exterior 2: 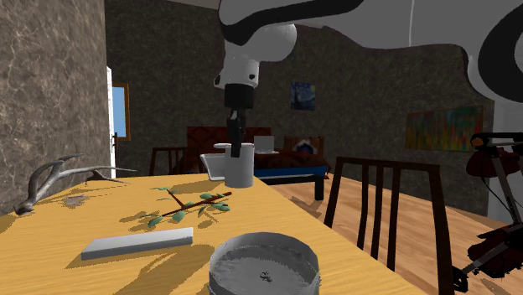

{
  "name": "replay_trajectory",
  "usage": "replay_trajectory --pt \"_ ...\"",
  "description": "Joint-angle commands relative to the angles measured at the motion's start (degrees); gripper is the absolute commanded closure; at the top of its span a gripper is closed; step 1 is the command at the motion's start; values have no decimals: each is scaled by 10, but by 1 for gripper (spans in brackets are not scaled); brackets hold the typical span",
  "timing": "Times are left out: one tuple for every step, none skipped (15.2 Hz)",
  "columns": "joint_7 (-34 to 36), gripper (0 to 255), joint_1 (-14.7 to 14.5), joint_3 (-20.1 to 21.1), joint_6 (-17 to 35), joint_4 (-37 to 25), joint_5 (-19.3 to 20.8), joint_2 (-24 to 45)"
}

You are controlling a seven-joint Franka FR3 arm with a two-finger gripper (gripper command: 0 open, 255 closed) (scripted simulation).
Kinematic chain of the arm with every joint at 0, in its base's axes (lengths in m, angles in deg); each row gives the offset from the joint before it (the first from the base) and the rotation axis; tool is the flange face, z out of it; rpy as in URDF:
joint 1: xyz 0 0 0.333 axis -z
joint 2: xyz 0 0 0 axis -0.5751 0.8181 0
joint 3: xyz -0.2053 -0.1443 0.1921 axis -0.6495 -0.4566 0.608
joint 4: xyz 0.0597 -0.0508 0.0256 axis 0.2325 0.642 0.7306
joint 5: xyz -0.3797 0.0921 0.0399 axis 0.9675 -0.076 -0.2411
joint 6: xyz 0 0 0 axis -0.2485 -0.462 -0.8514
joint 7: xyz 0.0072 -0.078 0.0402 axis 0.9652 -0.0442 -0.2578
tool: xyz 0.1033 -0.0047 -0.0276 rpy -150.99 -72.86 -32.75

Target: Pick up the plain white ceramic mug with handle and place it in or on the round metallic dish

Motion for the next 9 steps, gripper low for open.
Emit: replay_trajectory --pt "2 255 7 1 -25 -39 -4 13" --pt "9 255 -11 0 -10 8 6 -18" --pt "17 255 -28 -2 2 47 15 -47" --pt "26 255 -43 -2 12 82 24 -72" --pt "36 255 -57 -1 20 112 33 -96" --pt "47 255 -70 0 27 140 41 -118" --pt "58 255 -83 3 33 165 50 -140" --pt "69 255 -94 5 37 188 58 -160" --pt "81 255 -105 9 41 210 65 -179"
